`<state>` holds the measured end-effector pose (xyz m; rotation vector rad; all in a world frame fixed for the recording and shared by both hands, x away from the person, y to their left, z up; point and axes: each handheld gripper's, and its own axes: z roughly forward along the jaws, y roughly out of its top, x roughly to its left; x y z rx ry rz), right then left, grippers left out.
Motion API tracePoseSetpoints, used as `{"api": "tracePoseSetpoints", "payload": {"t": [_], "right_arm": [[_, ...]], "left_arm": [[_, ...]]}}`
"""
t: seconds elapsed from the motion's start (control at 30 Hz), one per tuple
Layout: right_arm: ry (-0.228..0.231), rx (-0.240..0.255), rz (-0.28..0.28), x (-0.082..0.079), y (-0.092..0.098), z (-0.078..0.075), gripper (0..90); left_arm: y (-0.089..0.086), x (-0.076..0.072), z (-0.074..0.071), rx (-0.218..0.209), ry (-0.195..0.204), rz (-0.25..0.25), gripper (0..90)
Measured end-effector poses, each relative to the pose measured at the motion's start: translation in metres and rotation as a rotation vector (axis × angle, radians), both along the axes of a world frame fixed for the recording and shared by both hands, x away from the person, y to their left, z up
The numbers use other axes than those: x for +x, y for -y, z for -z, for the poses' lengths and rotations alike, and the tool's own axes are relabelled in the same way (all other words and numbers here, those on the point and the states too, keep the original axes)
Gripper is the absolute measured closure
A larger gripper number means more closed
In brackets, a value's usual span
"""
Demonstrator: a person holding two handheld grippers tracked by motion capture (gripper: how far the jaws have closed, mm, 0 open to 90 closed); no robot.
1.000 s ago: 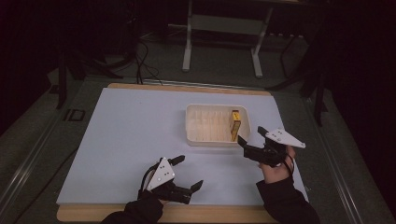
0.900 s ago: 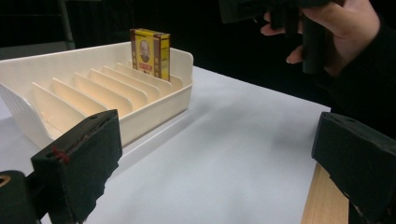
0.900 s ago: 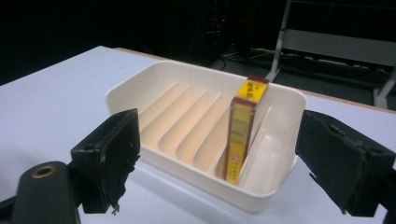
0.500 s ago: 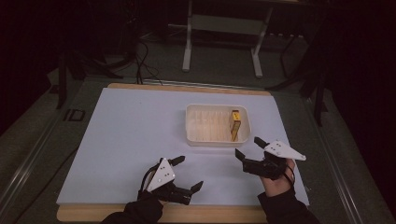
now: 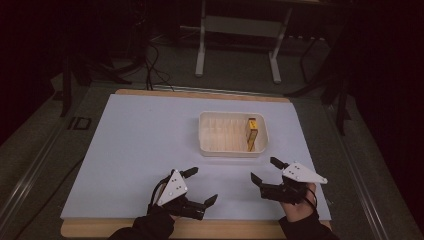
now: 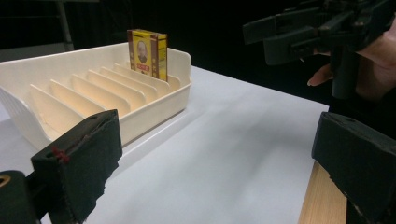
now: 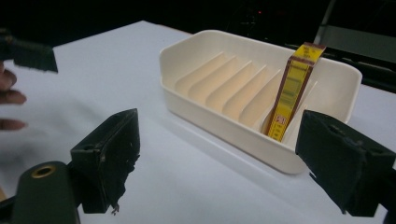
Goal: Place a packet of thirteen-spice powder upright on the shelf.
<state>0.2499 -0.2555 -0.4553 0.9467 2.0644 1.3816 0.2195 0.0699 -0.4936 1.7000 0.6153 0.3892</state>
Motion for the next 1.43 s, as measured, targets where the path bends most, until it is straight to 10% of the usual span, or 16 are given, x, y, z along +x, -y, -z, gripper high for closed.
{"api": "tracePoseSetpoints", "payload": {"t": [1.43], "right_arm": [[-0.063, -0.01, -0.041, 0.004, 0.023, 0.024, 13.8]], "left_arm": [[0.0, -0.002, 0.005, 0.007, -0.016, 0.015, 2.6]]}}
